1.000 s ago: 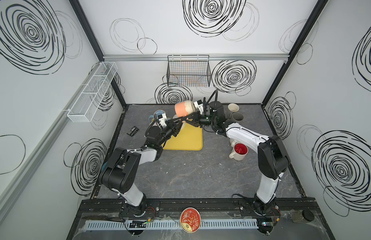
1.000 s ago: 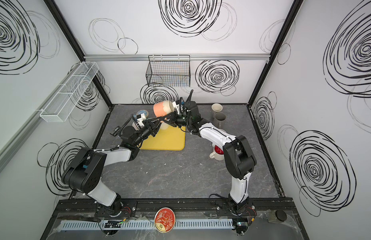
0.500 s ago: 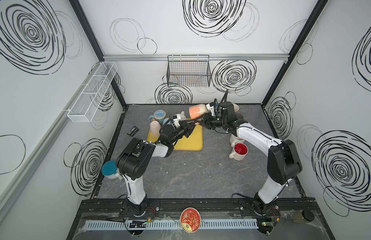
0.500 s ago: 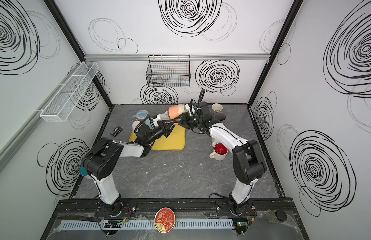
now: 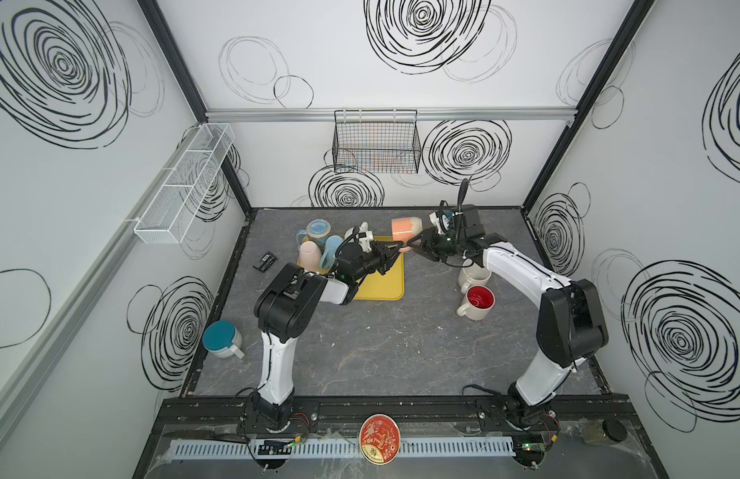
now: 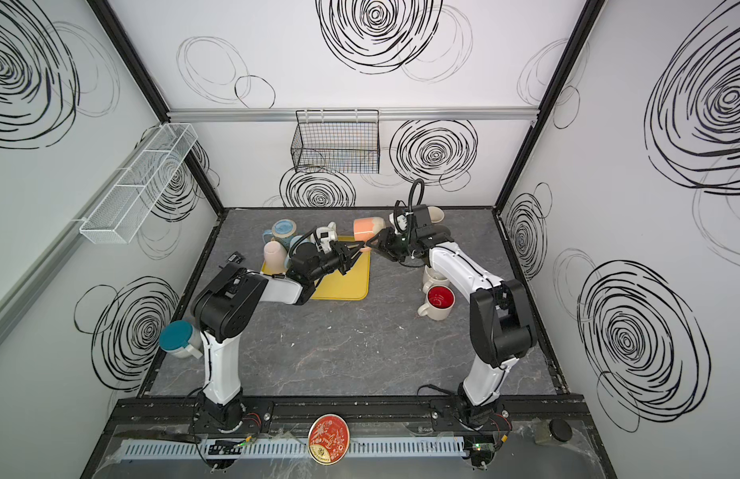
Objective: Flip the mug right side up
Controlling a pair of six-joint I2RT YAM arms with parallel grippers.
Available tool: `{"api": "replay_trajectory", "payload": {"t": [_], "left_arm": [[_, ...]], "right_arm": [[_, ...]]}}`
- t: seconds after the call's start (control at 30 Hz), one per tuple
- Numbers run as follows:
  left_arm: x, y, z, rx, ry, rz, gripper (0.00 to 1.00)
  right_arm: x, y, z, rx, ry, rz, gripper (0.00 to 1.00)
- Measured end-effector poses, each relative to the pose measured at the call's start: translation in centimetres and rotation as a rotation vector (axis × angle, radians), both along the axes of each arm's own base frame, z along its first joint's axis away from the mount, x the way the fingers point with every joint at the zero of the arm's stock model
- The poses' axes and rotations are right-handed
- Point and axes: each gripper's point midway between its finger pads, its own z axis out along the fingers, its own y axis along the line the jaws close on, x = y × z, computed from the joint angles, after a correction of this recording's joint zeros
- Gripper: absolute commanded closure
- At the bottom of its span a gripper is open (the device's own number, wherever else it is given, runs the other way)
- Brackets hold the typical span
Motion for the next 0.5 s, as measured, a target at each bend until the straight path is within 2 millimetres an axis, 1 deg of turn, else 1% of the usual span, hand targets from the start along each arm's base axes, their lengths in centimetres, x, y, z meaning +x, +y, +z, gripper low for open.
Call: {"api": "replay_trajectory", "payload": {"t": [0.1,0.23,0.37,0.5], "left_arm": [[0.0,-0.2,-1.6,0.045,0.027,-0.003,1.00],[0.2,-0.5,-3.2,0.126,0.049,-0.009,1.00],[1.1,-1.4,-4.2,0.234,0.039,-0.027,1.00],[2.2,-2.5,-4.6,0.349,0.008,-0.052,1.00]], "right_arm": [[0.3,-0.1,0.6,-0.021,-0.015,-0.001,0.58],[0.7,-0.5,1.4,-0.062,-0.038,-0.006,0.58],[1.3,-1.1,2.6,-0.120,-0.079,-0.010,0.58],[1.7,-2.0,3.9,-0.184,-0.118,-0.018,0.58]]}}
